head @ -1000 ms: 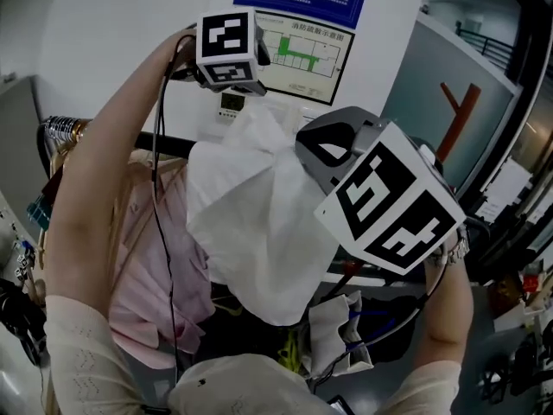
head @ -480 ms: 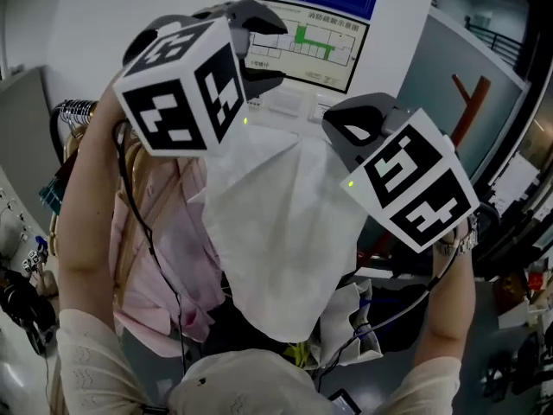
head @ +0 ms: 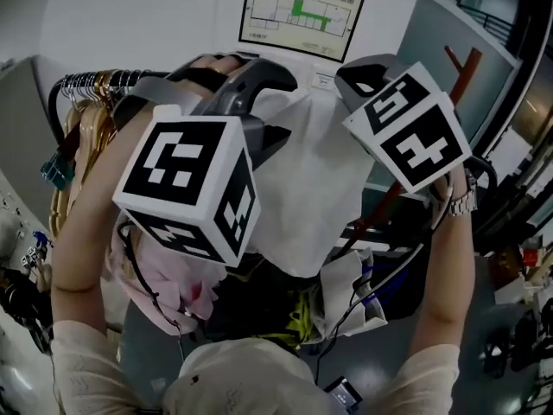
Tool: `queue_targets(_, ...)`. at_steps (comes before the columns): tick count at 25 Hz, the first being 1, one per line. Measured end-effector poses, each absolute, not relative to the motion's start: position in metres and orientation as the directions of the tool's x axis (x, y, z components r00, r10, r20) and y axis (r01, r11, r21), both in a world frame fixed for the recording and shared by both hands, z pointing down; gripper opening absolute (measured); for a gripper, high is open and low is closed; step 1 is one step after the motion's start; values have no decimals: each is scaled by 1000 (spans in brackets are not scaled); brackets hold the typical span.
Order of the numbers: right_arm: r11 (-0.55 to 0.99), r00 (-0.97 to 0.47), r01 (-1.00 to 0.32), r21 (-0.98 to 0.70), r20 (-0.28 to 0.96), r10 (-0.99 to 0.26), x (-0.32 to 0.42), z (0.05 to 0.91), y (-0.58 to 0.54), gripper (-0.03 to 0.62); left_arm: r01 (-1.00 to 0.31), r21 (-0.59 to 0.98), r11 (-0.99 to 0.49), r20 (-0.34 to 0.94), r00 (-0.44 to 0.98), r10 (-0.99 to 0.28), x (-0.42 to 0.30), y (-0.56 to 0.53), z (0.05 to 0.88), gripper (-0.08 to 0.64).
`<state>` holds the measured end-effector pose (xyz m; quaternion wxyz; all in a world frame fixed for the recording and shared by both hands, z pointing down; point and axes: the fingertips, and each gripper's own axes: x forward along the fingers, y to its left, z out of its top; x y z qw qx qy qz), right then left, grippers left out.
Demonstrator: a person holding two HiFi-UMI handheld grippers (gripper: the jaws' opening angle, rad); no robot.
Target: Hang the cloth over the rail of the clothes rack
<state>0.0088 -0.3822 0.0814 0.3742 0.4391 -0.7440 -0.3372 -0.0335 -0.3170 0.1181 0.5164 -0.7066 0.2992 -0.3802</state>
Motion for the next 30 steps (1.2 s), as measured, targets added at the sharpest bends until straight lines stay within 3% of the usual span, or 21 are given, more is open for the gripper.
queue_targets(3,340,-308,-406,848,223,-925,13,82,-376,17,-179,-945,-273,173,435,-883,-37,-327,119,227)
queue_targets(6,316,-306,-423,849,195,-932,20,84,-368,17,-246,-940,-237,145,341,-929,-40,-333,118,220)
queue_targets(11,320,-380,-470,822,139,-915,29,83,-340,17,-324,-921,-217,125,281,-951,-40,-328,118,112)
queue_targets(15,294,-366,-407,865,141,-920,38,89,-330,17,-369,-916,-155,86,197,-977,-43,-330,112,106)
queue_targets(18,289,-336,-347,892,169,-926,40,98,-335,17,-379,-916,-131,86,134,-987,-53,-328,112,51)
queue_targets(20,302,-337,-349,887,182,-924,40,101,-336,17,-371,-920,-126,95,99,-990,-61,-329,114,20)
queue_targets(30,330,-312,-363,871,220,-924,39,101,-336,17,-419,-906,-67,76,-5,-997,-132,-353,77,14)
